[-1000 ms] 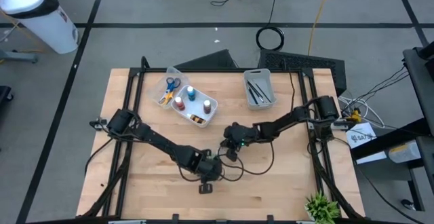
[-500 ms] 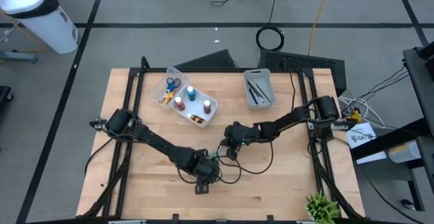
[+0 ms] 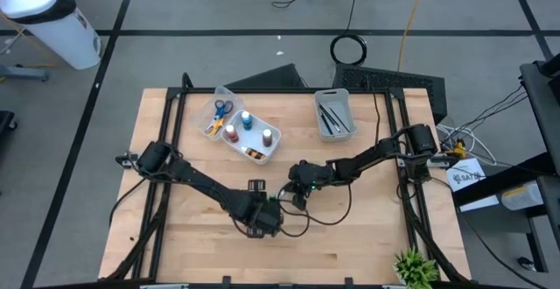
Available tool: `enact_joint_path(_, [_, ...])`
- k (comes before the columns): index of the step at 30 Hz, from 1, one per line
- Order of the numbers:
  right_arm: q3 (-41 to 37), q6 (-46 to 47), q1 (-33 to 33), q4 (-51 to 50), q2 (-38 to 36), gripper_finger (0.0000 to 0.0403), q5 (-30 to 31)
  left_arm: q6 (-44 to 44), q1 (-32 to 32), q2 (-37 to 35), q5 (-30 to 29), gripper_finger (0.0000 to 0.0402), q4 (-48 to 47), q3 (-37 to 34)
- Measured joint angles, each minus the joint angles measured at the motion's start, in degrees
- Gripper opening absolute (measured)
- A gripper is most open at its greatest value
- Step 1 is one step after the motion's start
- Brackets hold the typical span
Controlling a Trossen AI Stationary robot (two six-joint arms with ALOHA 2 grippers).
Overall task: Pick & Place Paint Supplies
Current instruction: Put the green scissors into the transparent bin
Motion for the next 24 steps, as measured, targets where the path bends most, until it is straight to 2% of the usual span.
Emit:
enact_joint_path(4, [0.0,-0.01,0.0,0.02,-0.02,0.0,0.02,0.74,0.23,0.0,0.95,0.0187,0.08,0.0])
enact_joint_path(8, [0.0,-0.13,0.0,0.02,-0.02,0.0,0.05,-0.51,-0.13,0.0,7.48,0.0186,0.03,0.0])
enact_joint_path(10, [0.0,-0.16,0.0,0.02,-0.04,0.0,0.06,-2.01,-0.84,0.0,8.59,0.0186,0.01,-0.05])
enact_joint_path(14, [0.0,-0.16,0.0,0.02,-0.04,0.0,0.1,-2.13,-2.51,-0.07,5.63,0.0186,1.59,-3.48])
enact_joint_path(19, [0.0,-0.14,0.0,0.02,-0.07,0.0,0.21,-4.19,-3.19,-0.29,-1.6,0.0186,1.98,-8.3])
enact_joint_path(24, [0.0,-0.07,0.0,0.23,-0.09,0.0,0.29,-2.66,-2.56,-0.52,-1.0,0.0186,9.23,-11.71])
